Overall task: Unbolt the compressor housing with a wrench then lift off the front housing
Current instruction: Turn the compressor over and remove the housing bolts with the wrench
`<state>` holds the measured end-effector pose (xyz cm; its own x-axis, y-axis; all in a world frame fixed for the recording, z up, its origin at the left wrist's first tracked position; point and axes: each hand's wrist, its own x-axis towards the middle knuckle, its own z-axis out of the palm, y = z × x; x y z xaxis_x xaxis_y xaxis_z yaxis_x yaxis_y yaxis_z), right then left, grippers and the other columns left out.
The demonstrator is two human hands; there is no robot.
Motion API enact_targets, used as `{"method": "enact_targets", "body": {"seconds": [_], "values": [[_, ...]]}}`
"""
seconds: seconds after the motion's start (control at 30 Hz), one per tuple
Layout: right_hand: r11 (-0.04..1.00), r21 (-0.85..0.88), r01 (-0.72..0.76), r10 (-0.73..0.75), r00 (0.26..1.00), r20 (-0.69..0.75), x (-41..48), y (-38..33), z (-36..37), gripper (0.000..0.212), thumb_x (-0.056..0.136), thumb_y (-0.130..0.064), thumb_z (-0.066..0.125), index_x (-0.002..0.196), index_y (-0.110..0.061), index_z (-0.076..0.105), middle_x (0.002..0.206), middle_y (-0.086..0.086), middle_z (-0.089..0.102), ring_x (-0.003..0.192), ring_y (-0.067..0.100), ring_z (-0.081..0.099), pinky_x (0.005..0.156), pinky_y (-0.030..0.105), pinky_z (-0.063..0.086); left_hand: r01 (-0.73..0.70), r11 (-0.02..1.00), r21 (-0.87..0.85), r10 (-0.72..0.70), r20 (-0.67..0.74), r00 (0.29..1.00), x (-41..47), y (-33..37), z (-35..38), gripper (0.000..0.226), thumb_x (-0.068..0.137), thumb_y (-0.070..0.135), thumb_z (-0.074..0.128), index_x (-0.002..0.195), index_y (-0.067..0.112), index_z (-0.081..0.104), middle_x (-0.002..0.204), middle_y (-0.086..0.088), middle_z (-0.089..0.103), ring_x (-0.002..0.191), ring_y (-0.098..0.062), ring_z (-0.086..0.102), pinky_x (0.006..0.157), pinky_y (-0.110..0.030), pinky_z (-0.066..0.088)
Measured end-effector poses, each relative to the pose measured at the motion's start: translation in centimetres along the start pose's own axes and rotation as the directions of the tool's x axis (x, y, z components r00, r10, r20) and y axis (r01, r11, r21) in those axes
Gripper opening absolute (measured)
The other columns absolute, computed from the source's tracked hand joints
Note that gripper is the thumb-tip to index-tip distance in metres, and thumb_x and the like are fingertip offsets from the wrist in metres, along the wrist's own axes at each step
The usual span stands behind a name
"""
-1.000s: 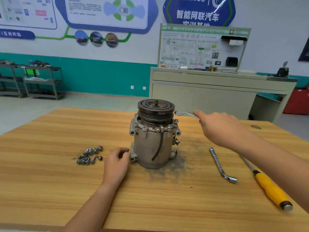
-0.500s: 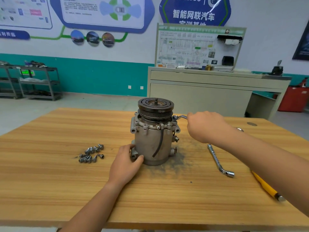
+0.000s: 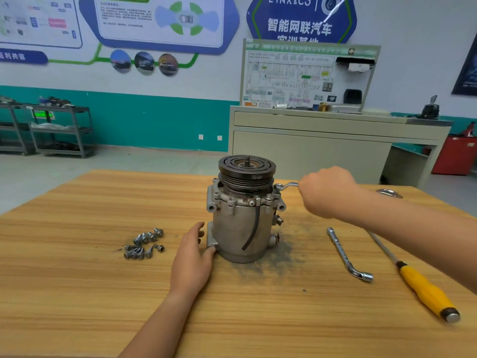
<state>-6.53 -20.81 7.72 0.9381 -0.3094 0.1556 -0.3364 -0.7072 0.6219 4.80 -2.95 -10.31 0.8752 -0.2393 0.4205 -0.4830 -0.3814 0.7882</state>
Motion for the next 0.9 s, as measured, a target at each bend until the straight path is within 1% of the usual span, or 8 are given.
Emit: {"method": "enact_targets", "body": {"seconds": [0.13, 0.2, 0.33, 0.4, 0.6, 0.67, 0.8, 0.9], "values": [[0.999, -0.043, 0.015, -0.017, 0.998, -0.059, 2.6, 0.7, 1.4, 0.022, 0.093, -0.006, 0.039, 0.099, -0.014, 0.058, 0.068, -0.003, 0.046, 0.067, 0.018, 0.050, 0.051, 0.025, 0.032, -0.005, 1.000, 0.003, 0.004, 0.013, 1.000, 0.0, -0.2, 0.1, 0.059, 0.085, 0.008, 0.063, 0.139, 0.015, 0.039, 0.127, -0.005, 0.054, 0.114, -0.019, 0.052, 0.090, -0.029, 0.040], [1.000, 0.017, -0.008, 0.010, 0.993, -0.121, 4.1, 0.3, 2.0, 0.024, 0.094, -0.005, 0.040, 0.109, -0.014, 0.057, 0.086, 0.000, 0.060, 0.082, 0.022, 0.059, 0.059, 0.027, 0.036, 0.004, 1.000, -0.012, -0.003, 0.026, 1.000, 0.0, -0.2, 0.0, 0.060, 0.086, 0.008, 0.063, 0.140, 0.015, 0.038, 0.125, -0.004, 0.055, 0.113, -0.018, 0.053, 0.089, -0.028, 0.040], [0.991, 0.132, 0.017, 0.013, 0.974, -0.226, 5.8, -0.4, 2.9, 0.027, 0.093, -0.001, 0.038, 0.112, -0.011, 0.054, 0.103, 0.008, 0.065, 0.096, 0.028, 0.060, 0.070, 0.030, 0.038, 0.034, 0.999, -0.041, -0.033, 0.048, 0.998, 0.1, -0.2, -0.1, 0.063, 0.086, 0.008, 0.063, 0.141, 0.017, 0.034, 0.116, 0.000, 0.057, 0.106, -0.017, 0.056, 0.084, -0.027, 0.041], [0.981, 0.192, 0.011, 0.039, 0.965, -0.259, 5.7, 0.0, 3.0, 0.024, 0.093, -0.002, 0.038, 0.110, -0.009, 0.053, 0.099, 0.009, 0.066, 0.092, 0.028, 0.061, 0.073, 0.031, 0.039, 0.046, 0.998, -0.051, -0.042, 0.061, 0.997, 0.1, -0.1, -0.1, 0.063, 0.086, 0.008, 0.062, 0.141, 0.017, 0.034, 0.112, 0.004, 0.056, 0.103, -0.014, 0.056, 0.084, -0.027, 0.042], [0.810, 0.581, -0.072, 0.329, 0.877, -0.350, 2.7, 2.3, 2.3, 0.028, 0.101, -0.021, 0.031, 0.111, -0.003, 0.049, 0.076, 0.011, 0.058, 0.057, 0.023, 0.042, 0.051, 0.031, 0.028, 0.051, 0.997, -0.060, -0.047, 0.075, 0.996, 0.2, -0.2, -0.1, 0.062, 0.086, 0.008, 0.063, 0.141, 0.015, 0.035, 0.108, 0.006, 0.054, 0.101, -0.013, 0.055, 0.084, -0.028, 0.042], [0.831, 0.552, -0.063, 0.259, 0.923, -0.285, 1.0, 2.4, 1.9, 0.024, 0.100, -0.019, 0.033, 0.107, -0.005, 0.051, 0.065, 0.003, 0.047, 0.052, 0.017, 0.040, 0.046, 0.029, 0.026, 0.053, 0.997, -0.060, -0.049, 0.074, 0.996, 0.2, -0.2, -0.1, 0.062, 0.086, 0.008, 0.063, 0.141, 0.015, 0.035, 0.111, 0.004, 0.056, 0.103, -0.014, 0.056, 0.083, -0.027, 0.041], [0.891, 0.447, -0.078, 0.095, 0.995, -0.015, -1.9, 1.2, 1.3, 0.014, 0.094, -0.012, 0.040, 0.090, -0.015, 0.053, 0.068, 0.000, 0.049, 0.057, 0.012, 0.046, 0.044, 0.025, 0.031, 0.080, 0.993, -0.088, -0.075, 0.061, 0.995, 0.2, -0.4, -0.1, 0.064, 0.084, 0.009, 0.065, 0.140, 0.014, 0.035, 0.108, 0.004, 0.056, 0.101, -0.012, 0.054, 0.082, -0.027, 0.039], [0.912, 0.406, -0.061, 0.067, 0.998, -0.001, -2.6, -0.1, 0.8, 0.021, 0.093, -0.011, 0.039, 0.075, -0.022, 0.039, 0.067, -0.002, 0.044, 0.057, 0.010, 0.041, 0.045, 0.024, 0.030, 0.091, 0.991, -0.100, -0.086, 0.059, 0.995, 0.2, -0.4, -0.1, 0.063, 0.084, 0.009, 0.067, 0.139, 0.014, 0.036, 0.106, 0.004, 0.057, 0.099, -0.010, 0.053, 0.081, -0.026, 0.038]]}}
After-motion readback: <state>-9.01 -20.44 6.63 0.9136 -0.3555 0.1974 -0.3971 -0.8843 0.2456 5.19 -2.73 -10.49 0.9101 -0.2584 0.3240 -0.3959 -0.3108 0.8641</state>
